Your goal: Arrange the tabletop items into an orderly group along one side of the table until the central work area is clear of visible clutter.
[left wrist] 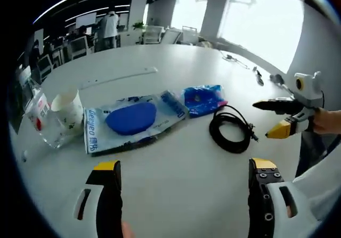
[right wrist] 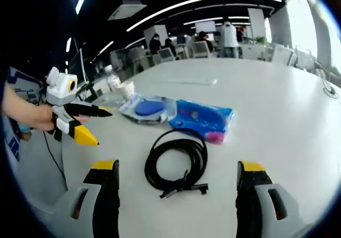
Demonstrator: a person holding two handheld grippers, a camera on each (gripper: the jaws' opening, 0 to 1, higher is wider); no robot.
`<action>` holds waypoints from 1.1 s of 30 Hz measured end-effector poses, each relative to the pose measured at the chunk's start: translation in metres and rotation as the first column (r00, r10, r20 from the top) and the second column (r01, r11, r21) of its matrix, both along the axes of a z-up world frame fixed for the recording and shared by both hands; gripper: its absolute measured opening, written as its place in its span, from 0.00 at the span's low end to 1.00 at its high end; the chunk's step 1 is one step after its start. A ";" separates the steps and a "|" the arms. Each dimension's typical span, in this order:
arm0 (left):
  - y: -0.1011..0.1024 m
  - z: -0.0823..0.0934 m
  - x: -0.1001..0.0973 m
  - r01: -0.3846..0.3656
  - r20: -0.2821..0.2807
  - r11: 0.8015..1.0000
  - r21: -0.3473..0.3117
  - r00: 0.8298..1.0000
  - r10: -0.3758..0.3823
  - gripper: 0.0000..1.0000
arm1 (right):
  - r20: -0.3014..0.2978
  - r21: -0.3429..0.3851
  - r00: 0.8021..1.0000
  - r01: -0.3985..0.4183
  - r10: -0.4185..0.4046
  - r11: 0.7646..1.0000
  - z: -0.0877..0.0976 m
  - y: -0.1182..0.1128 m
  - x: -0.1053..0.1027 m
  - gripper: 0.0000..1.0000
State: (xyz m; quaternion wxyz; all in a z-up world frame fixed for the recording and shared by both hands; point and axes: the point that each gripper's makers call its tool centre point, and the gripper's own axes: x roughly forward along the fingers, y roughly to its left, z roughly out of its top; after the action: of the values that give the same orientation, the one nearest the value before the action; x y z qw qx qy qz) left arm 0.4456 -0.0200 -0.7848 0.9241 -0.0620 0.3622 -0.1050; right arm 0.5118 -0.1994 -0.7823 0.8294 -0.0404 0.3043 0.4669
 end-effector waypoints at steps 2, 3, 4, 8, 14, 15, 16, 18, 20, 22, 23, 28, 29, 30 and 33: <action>0.006 0.001 -0.005 -0.007 -0.003 1.000 0.000 1.000 0.007 0.96 | 0.001 -0.003 1.000 0.000 0.000 1.000 0.001 0.001 -0.002 0.89; 0.008 0.001 -0.007 -0.012 -0.002 1.000 -0.001 1.000 0.012 0.96 | 0.001 -0.004 1.000 -0.001 0.001 1.000 0.001 0.002 -0.004 0.88; 0.012 0.001 -0.010 -0.016 -0.001 1.000 0.001 1.000 0.016 0.96 | 0.000 -0.003 1.000 -0.002 0.002 1.000 0.002 0.003 -0.005 0.88; 0.021 0.003 -0.020 -0.025 0.001 1.000 0.002 1.000 0.025 0.95 | 0.007 -0.005 1.000 0.004 -0.004 1.000 0.003 0.005 -0.009 0.88; 0.037 0.003 -0.037 -0.045 0.000 0.999 0.001 0.999 0.045 0.95 | 0.016 -0.022 1.000 0.012 -0.012 1.000 0.005 0.004 -0.016 0.89; 0.041 0.003 -0.040 -0.048 0.000 0.999 0.003 0.999 0.048 0.95 | 0.013 -0.028 1.000 0.020 -0.020 0.999 0.005 0.003 -0.018 0.89; 0.043 0.004 -0.042 -0.050 0.000 0.999 0.005 0.999 0.050 0.95 | 0.013 -0.032 1.000 0.024 -0.023 0.999 0.005 0.002 -0.019 0.89; 0.050 0.005 -0.048 -0.055 0.002 0.998 0.007 0.998 0.055 0.95 | 0.015 -0.038 1.000 0.028 -0.027 0.999 0.005 0.002 -0.024 0.89; 0.055 0.006 -0.052 -0.063 0.003 0.998 0.006 0.998 0.063 0.95 | 0.016 -0.041 0.999 0.031 -0.031 0.999 0.005 0.002 -0.028 0.89; 0.062 0.007 -0.056 -0.073 0.007 0.997 0.001 0.997 0.073 0.95 | 0.015 -0.046 0.999 0.044 -0.043 0.998 0.005 0.002 -0.033 0.90; 0.064 0.008 -0.058 -0.074 0.009 0.997 0.000 0.997 0.074 0.95 | 0.015 -0.046 0.999 0.047 -0.046 0.998 0.005 0.002 -0.034 0.90; 0.076 0.011 -0.072 -0.066 0.011 0.998 0.013 0.998 0.066 0.94 | 0.019 -0.063 0.997 0.076 -0.075 0.995 0.005 -0.001 -0.044 0.89; 0.078 0.011 -0.074 -0.067 0.012 0.998 0.012 0.998 0.067 0.94 | 0.016 -0.065 0.997 0.079 -0.078 0.995 0.005 -0.002 -0.047 0.89; 0.081 0.012 -0.077 -0.069 0.014 0.998 0.010 0.998 0.069 0.94 | 0.013 -0.066 0.997 0.083 -0.082 0.994 0.005 -0.002 -0.048 0.89; 0.088 0.014 -0.082 -0.071 0.016 0.997 0.012 0.997 0.071 0.94 | 0.015 -0.069 0.995 0.102 -0.101 0.992 0.007 -0.004 -0.053 0.89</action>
State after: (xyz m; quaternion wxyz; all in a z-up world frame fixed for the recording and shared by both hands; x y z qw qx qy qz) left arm 0.3634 0.0681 -0.7707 0.9304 -0.0684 0.3531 -0.0705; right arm 0.4590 -0.2036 -0.7753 0.8519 -0.0564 0.3171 0.4129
